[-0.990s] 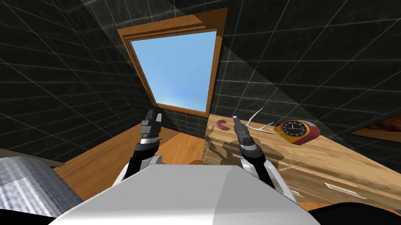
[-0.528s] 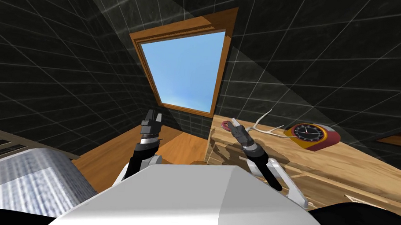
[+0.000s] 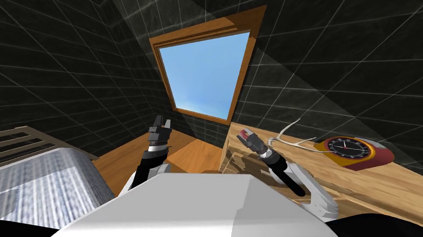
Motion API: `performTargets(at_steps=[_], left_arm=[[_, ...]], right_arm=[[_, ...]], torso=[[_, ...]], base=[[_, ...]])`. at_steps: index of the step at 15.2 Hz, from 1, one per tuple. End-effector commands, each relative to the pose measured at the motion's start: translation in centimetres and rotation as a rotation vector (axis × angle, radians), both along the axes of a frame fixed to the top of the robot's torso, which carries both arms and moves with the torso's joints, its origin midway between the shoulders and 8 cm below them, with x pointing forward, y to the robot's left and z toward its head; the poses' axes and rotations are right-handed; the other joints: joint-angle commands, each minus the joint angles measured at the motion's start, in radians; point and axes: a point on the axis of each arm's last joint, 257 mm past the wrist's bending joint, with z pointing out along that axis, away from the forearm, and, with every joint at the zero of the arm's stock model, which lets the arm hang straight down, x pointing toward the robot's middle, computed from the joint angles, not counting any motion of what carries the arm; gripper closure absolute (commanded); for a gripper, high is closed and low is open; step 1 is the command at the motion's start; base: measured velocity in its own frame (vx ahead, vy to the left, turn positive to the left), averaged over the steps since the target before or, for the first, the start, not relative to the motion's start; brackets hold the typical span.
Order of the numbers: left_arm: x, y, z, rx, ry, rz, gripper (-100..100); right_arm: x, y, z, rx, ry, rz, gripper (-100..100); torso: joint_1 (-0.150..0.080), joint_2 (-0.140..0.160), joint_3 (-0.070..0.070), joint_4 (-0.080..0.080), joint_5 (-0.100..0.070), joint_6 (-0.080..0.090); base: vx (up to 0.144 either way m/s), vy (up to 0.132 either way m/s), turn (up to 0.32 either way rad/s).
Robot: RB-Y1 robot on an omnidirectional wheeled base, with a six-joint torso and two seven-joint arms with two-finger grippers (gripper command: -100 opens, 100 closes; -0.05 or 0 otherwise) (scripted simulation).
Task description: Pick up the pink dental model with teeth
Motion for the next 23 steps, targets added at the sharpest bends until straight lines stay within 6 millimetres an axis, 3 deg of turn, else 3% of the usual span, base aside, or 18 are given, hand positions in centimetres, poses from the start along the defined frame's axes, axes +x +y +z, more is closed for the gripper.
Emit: performTargets(at_steps=[1, 4, 6, 9, 11, 12, 13, 14, 16, 17, 18, 19, 20, 22, 23], left_arm=[[0.0, 0.0, 0.0, 0.0, 0.0, 0.0, 0], [0.0, 0.0, 0.0, 0.0, 0.0, 0.0, 0], [0.0, 0.0, 0.0, 0.0, 0.0, 0.0, 0], [0.0, 0.0, 0.0, 0.0, 0.0, 0.0, 0], [0.0, 0.0, 0.0, 0.0, 0.0, 0.0, 0], [0.0, 0.0, 0.0, 0.0, 0.0, 0.0, 0], [0.0, 0.0, 0.0, 0.0, 0.0, 0.0, 0], [0.0, 0.0, 0.0, 0.0, 0.0, 0.0, 0], [0.0, 0.0, 0.0, 0.0, 0.0, 0.0, 0], [0.0, 0.0, 0.0, 0.0, 0.0, 0.0, 0], [0.0, 0.0, 0.0, 0.0, 0.0, 0.0, 0], [0.0, 0.0, 0.0, 0.0, 0.0, 0.0, 0], [0.0, 0.0, 0.0, 0.0, 0.0, 0.0, 0], [0.0, 0.0, 0.0, 0.0, 0.0, 0.0, 0], [0.0, 0.0, 0.0, 0.0, 0.0, 0.0, 0]], right_arm=[[0.1, -0.7, -1.2, -0.096, 0.004, -0.009, -100], [0.9, -3.2, -4.0, -0.286, 0.01, -0.042, -100], [1.0, -3.2, -4.5, -0.329, 0.016, -0.034, -100], [1.6, -6.4, -7.2, -0.524, 0.028, -0.058, -100], [1.6, -6.7, -7.7, -0.564, 0.035, -0.051, -100], [1.8, -8.7, -9.0, -0.653, 0.046, -0.066, -100], [1.8, -8.8, -9.2, -0.681, 0.047, -0.057, -100], [2.0, -10.7, -10.3, -0.756, 0.057, -0.071, -100], [2.0, -11.0, -10.6, -0.796, 0.06, -0.06, -100], [2.1, -13.3, -11.7, -0.889, 0.075, -0.067, -100], [2.1, -13.4, -11.8, -0.91, 0.075, -0.061, -100], [2.0, -15.6, -12.7, -0.991, 0.089, -0.066, -100], [2.0, -16.0, -13.0, -1.021, 0.092, -0.06, -100], [1.9, -18.6, -13.9, -1.13, 0.112, -0.056, -100], [1.9, -18.6, -13.9, -1.13, 0.112, -0.056, -100]], torso=[[0.0, 0.0, 0.0, 0.0, 0.0, 0.0], [0.001, 0.0, 0.0, 0.0, 0.0, 0.0], [0.0, -0.001, -0.001, 0.0, 0.0, 0.0], [-0.002, -0.001, -0.001, 0.0, 0.0, 0.0], [-0.002, -0.002, -0.001, 0.0, 0.0, 0.0], [-0.003, -0.001, -0.001, 0.0, 0.0, 0.001], [-0.003, -0.001, 0.0, 0.0, -0.001, 0.0], [-0.003, -0.001, 0.0, 0.0, -0.001, 0.0], [-0.004, -0.002, -0.001, 0.0, -0.001, 0.0], [-0.004, -0.001, -0.001, 0.0, -0.001, 0.001], [-0.005, -0.002, -0.001, 0.0, -0.001, 0.0], [-0.005, -0.002, -0.001, 0.0, -0.001, 0.0], [-0.005, -0.002, -0.001, 0.0, -0.001, 0.0], [-0.006, -0.003, -0.002, -0.001, -0.001, 0.0], [-0.006, -0.003, -0.002, -0.001, -0.001, 0.0]], base=[[0.017, 0.063, 0.102], [0.028, 0.08, 0.165], [0.034, 0.055, 0.073], [0.04, 0.037, 0.137], [0.036, 0.031, 0.089], [0.028, 0.03, 0.123], [0.032, 0.025, 0.144], [0.05, 0.021, 0.161], [0.046, 0.009, 0.086], [0.045, 0.0, 0.092], [0.049, -0.003, 0.135], [0.056, -0.003, 0.194], [0.054, -0.013, 0.159], [0.065, -0.021, 0.158], [0.043, -0.021, 0.044]])
